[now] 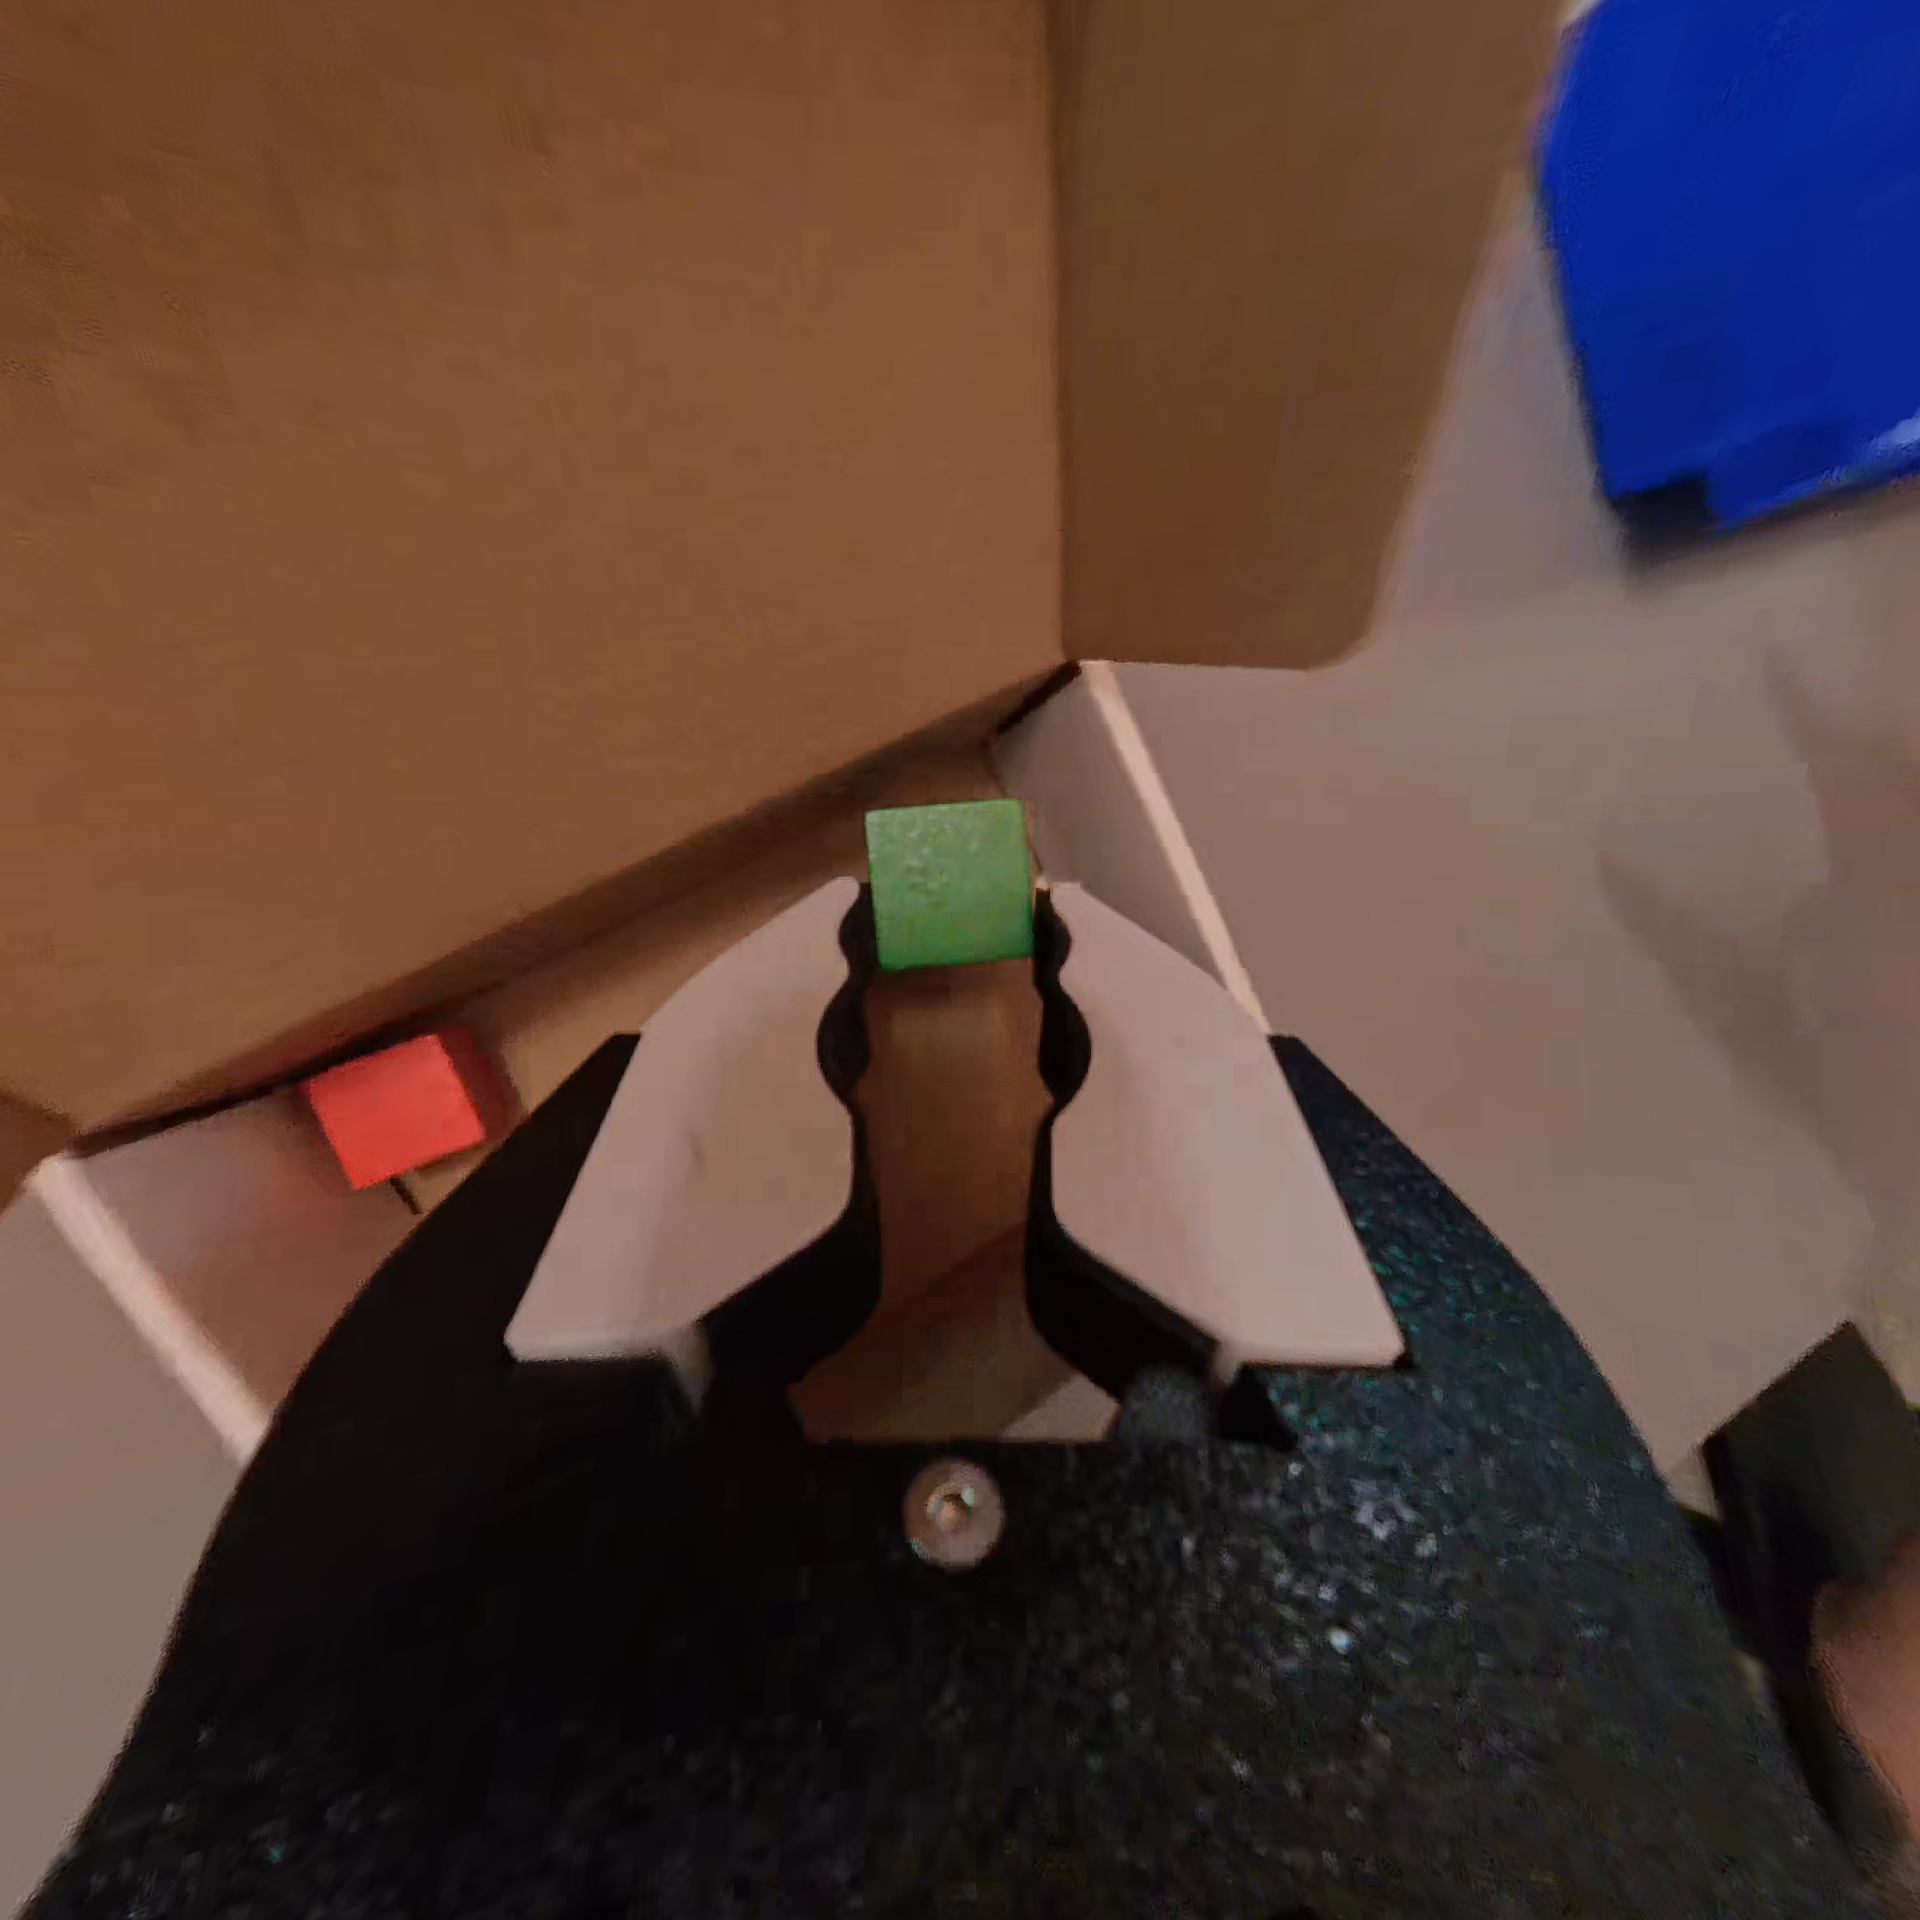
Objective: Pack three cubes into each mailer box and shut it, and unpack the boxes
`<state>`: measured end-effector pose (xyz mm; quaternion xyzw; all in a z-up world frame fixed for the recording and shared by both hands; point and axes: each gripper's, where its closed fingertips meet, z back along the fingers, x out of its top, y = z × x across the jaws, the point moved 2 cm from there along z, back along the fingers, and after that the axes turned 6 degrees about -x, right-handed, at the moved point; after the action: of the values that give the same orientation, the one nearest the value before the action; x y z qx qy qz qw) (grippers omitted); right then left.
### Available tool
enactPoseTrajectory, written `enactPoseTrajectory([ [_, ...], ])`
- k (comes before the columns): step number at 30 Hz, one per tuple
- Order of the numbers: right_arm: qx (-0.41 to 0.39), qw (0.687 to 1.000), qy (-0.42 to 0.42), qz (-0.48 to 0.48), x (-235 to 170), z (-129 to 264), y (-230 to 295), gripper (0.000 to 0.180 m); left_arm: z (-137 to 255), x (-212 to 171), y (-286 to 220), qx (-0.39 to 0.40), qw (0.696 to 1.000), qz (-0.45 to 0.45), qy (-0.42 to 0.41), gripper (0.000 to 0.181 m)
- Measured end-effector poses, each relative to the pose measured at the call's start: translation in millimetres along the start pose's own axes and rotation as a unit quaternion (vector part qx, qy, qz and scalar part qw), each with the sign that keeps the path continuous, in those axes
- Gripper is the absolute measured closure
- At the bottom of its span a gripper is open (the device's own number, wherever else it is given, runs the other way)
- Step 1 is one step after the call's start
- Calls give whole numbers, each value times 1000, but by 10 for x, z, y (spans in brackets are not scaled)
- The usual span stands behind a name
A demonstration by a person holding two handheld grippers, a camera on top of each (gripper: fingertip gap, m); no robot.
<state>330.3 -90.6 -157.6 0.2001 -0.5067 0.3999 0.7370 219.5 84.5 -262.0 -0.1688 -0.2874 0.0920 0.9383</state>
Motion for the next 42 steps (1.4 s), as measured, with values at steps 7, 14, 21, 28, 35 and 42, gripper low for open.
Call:
enactPoseTrajectory([
  [7, 297, 943, -94, -118, 426, 298, 803, 92, 1020, 233, -525, -183, 907, -268, -267, 153],
  [14, 604, 748, -37, -273, 635, 616, 1649, 119, 1710, -70, -952, -230, 730, -493, -414, 153],
  [21, 681, 682, 22, -264, 556, 682, 2195, 129, 1661, -203, -1011, -213, 715, -530, -404, 153],
  [28, 649, 715, -8, -261, 560, 473, 2132, 146, 1502, -117, -801, -120, 765, -488, -403, 139],
  [35, 252, 944, -70, -200, 427, -59, 692, 148, 1420, -263, -398, -22, 820, -462, -337, 139],
  [42, -158, 973, 0, -167, -445, -43, -1157, 148, 1392, -398, -75, 13, 865, -408, -290, 147],
])
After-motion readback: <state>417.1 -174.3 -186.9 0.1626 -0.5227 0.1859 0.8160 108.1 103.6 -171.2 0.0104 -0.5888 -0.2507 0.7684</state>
